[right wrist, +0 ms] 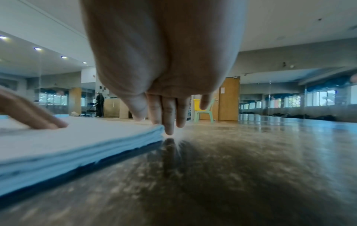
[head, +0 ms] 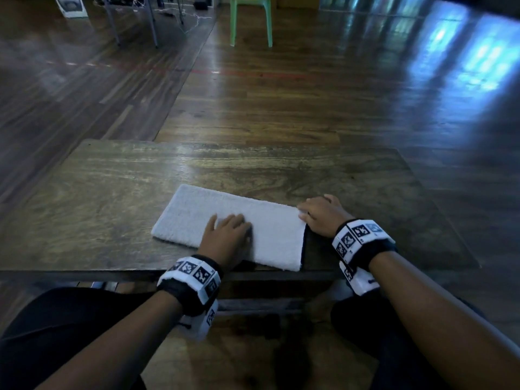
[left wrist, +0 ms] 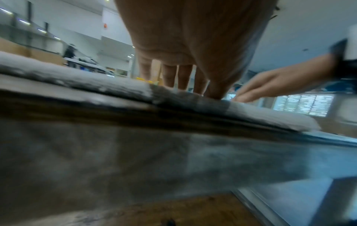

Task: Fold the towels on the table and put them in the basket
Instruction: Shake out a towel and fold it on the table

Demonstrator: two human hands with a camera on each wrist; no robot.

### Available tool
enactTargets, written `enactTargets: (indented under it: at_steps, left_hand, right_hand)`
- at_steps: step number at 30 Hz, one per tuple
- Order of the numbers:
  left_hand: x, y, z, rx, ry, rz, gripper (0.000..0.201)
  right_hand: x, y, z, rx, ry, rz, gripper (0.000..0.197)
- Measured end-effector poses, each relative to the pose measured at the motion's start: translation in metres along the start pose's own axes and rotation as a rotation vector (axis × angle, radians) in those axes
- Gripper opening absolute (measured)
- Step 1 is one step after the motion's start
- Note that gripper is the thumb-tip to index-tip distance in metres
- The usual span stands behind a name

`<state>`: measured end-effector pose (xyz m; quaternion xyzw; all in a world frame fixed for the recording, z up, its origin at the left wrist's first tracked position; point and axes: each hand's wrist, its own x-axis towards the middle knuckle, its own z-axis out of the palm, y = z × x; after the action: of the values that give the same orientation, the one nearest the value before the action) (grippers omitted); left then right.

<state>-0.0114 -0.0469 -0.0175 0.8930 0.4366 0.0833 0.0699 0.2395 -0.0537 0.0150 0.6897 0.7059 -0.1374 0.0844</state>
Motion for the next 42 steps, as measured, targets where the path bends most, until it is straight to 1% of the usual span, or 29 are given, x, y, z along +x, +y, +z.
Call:
enactTargets:
  at_steps: [1, 3, 5, 6, 9, 10, 12, 15, 18, 21, 24, 26, 29, 31, 33, 35, 37, 38, 40, 42]
  left_hand:
    - [-0.002, 0.01, 0.006, -0.019, 0.02, 0.06, 0.034]
    - [-0.005, 0.028, 0.015, -0.025, 0.018, 0.158, 0.034]
    - [-0.008, 0.041, 0.017, -0.06, 0.034, 0.237, 0.036]
    - [-0.008, 0.046, 0.018, -0.085, 0.057, 0.272, 0.034]
    - [-0.008, 0.055, 0.028, -0.113, 0.139, 0.337, 0.025]
    - [-0.009, 0.057, 0.031, -0.116, 0.151, 0.348, 0.025]
    - [-0.01, 0.06, 0.035, -0.083, 0.15, 0.369, 0.034]
    - [-0.01, 0.064, 0.038, -0.004, 0.137, 0.372, 0.047]
    - [-0.01, 0.067, 0.038, 0.011, 0.187, 0.345, 0.051]
    - [-0.011, 0.069, 0.039, 0.02, 0.235, 0.328, 0.042]
    - [-0.013, 0.069, 0.041, -0.011, 0.262, 0.312, 0.025]
    - [-0.015, 0.069, 0.039, -0.069, 0.249, 0.304, 0.019]
    - [-0.017, 0.073, 0.032, -0.131, 0.216, 0.259, 0.015]
    - [-0.018, 0.076, 0.028, -0.178, 0.216, 0.233, 0.013]
    - [-0.019, 0.08, 0.023, -0.224, 0.253, 0.23, 0.012]
    - [-0.018, 0.086, 0.014, -0.26, 0.334, 0.238, 0.011]
    - [-0.017, 0.094, 0.002, -0.288, 0.44, 0.247, 0.009]
    - [-0.016, 0.098, -0.006, -0.301, 0.487, 0.248, 0.009]
    - [-0.017, 0.105, -0.021, -0.338, 0.554, 0.241, 0.01]
    - [-0.019, 0.109, -0.033, -0.396, 0.598, 0.21, 0.011]
  right_hand:
    - [0.002, 0.004, -0.003, 0.0, 0.001, 0.016, 0.035]
    - [0.006, 0.01, -0.005, 0.014, 0.007, 0.024, 0.034]
    - [0.009, 0.016, -0.005, 0.035, 0.028, 0.021, 0.031]
    - [0.01, 0.018, -0.005, 0.045, 0.041, 0.021, 0.03]
    - [0.011, 0.023, -0.005, 0.063, 0.063, 0.025, 0.028]
    - [0.011, 0.023, -0.005, 0.06, 0.064, 0.029, 0.029]
    - [0.014, 0.024, -0.005, 0.048, 0.058, 0.036, 0.03]
    - [0.017, 0.023, -0.003, 0.046, 0.053, 0.031, 0.031]
    - [0.018, 0.02, -0.002, 0.044, 0.051, 0.026, 0.031]
    - [0.018, 0.018, -0.004, 0.045, 0.05, 0.029, 0.029]
    - [0.016, 0.014, -0.005, 0.077, 0.051, 0.038, 0.026]
    - [0.017, 0.011, -0.008, 0.102, 0.037, 0.052, 0.027]
    - [0.018, 0.004, -0.011, 0.133, 0.015, 0.072, 0.024]
    - [0.015, 0.001, -0.012, 0.21, 0.017, 0.074, 0.018]
    - [0.009, 0.002, -0.017, 0.372, 0.015, 0.073, 0.015]
    - [0.002, 0.008, -0.029, 0.507, -0.015, 0.065, 0.017]
    - [-0.006, 0.02, -0.044, 0.604, -0.033, 0.062, 0.012]
    - [-0.011, 0.027, -0.05, 0.673, -0.015, 0.061, 0.011]
    - [-0.021, 0.04, -0.059, 0.896, 0.047, 0.035, 0.014]
    - [-0.035, 0.047, -0.066, 1.113, 0.106, -0.035, 0.009]
